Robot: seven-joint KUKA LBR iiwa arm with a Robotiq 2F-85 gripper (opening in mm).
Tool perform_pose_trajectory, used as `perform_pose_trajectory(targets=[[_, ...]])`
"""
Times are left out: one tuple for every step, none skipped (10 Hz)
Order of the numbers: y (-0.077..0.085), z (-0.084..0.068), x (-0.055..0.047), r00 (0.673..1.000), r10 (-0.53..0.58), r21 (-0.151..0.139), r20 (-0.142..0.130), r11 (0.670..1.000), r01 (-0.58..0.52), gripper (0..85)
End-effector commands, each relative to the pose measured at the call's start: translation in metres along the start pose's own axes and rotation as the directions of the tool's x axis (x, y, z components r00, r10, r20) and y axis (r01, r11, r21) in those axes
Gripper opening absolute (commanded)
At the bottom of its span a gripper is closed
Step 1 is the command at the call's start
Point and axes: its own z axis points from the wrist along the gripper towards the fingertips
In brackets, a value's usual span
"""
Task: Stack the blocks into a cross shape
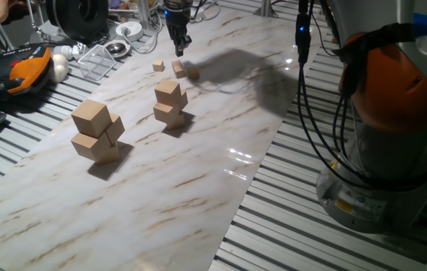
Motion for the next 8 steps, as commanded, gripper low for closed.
perform_pose_trajectory(targets=[[0.0006,0.0018,-0.0002,1.0,0.008,-0.001,0.003,1.0,-0.008,68.0],[0.0013,0.0044,-0.0007,1.0,0.003,0.006,-0.001,1.0,-0.003,85.0],[0.0018,0.0069,-0.001,1.0,0.007,-0.001,0.001,1.0,-0.007,85.0],[0.0022,0.0078,-0.0008,0.999,0.036,-0.017,0.01,0.999,-0.036,85.0],[0.0025,0.0073,-0.0005,0.997,0.08,-0.031,0.005,0.996,-0.08,85.0],[0.0025,0.0072,-0.0005,0.992,0.127,-0.039,-0.008,0.991,-0.127,85.0],[0.0024,0.0082,-0.0017,0.985,0.169,-0.035,-0.019,0.985,-0.169,85.0],[0.0024,0.0109,-0.0027,0.983,0.18,-0.025,-0.022,0.983,-0.181,85.0]])
